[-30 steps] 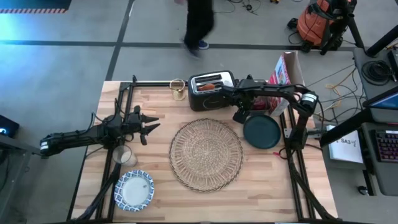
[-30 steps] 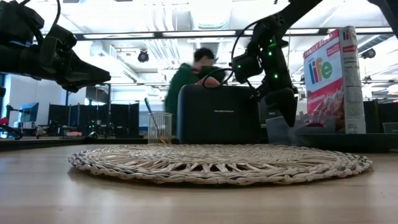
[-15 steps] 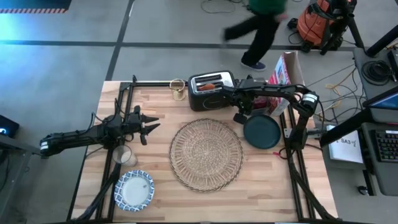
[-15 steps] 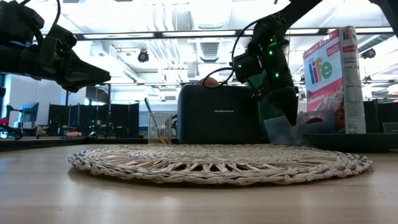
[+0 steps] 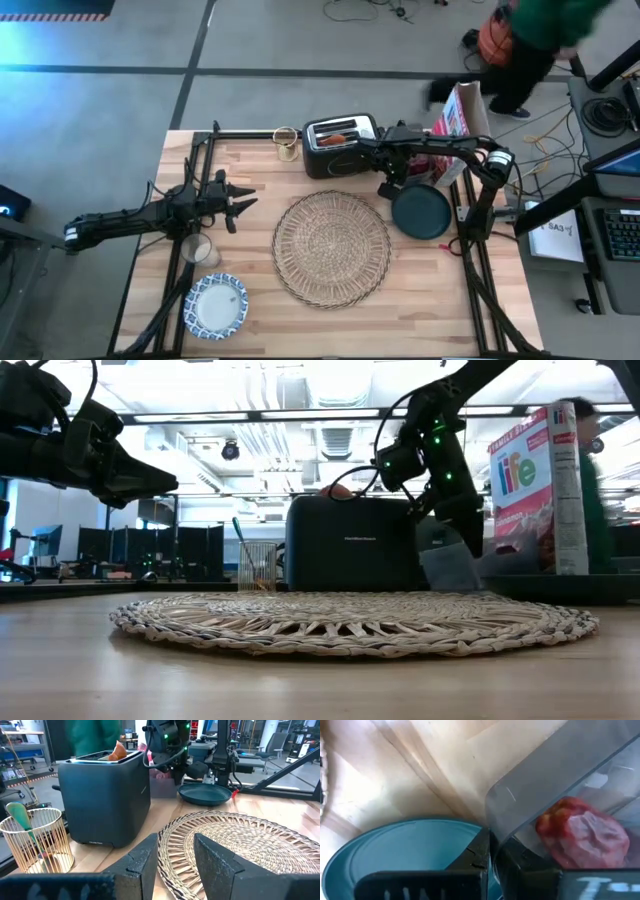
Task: Arrange a breakfast setting
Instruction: Move the black bin to the bottom right of the table
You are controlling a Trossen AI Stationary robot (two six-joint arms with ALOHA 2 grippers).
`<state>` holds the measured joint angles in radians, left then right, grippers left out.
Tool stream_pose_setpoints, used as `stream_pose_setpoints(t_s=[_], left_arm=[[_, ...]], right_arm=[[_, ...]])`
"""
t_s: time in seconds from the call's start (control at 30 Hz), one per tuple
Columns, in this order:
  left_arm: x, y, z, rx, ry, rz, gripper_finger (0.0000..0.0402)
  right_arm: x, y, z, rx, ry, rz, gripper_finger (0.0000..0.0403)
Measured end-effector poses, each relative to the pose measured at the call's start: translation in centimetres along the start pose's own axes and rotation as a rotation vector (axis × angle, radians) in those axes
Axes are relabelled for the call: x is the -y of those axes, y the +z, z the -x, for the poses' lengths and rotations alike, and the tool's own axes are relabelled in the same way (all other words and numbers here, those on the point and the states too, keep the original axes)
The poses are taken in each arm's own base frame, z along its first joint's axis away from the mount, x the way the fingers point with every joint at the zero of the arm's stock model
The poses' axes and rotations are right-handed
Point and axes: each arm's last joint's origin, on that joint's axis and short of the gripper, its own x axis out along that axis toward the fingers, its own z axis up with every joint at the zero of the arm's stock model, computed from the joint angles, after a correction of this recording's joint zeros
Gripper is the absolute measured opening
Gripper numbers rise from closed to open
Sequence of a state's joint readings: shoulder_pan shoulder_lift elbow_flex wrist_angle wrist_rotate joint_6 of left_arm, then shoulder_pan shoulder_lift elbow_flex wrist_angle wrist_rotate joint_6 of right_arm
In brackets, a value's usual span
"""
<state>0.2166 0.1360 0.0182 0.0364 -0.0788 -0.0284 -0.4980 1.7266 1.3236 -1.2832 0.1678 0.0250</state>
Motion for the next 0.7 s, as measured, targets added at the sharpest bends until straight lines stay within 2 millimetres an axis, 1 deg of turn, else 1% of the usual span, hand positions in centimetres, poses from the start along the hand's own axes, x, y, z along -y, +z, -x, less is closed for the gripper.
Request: stream_pose_setpoints(t_s=[0.2,0.47,0.57,0.7], left_arm=[[0.0,0.0,0.0,0.0,0.0,0.0,0.0112],[0.0,0.0,0.0,0.0,0.0,0.0,0.0112],[0.0,0.0,0.0,0.0,0.0,0.0,0.0112],[0.0,0.0,0.0,0.0,0.0,0.0,0.0112]], right_arm=[[0.3,-0.5,1.7,0.029,-0.003,-0.032,0.0009],[0.3,-2.2,3.5,0.026,0.101,-0.125,0.0009],[0.1,-2.9,4.2,0.037,0.143,-0.16,0.0009],[-0.8,-3.6,5.1,0.06,0.172,-0.196,0.0009]])
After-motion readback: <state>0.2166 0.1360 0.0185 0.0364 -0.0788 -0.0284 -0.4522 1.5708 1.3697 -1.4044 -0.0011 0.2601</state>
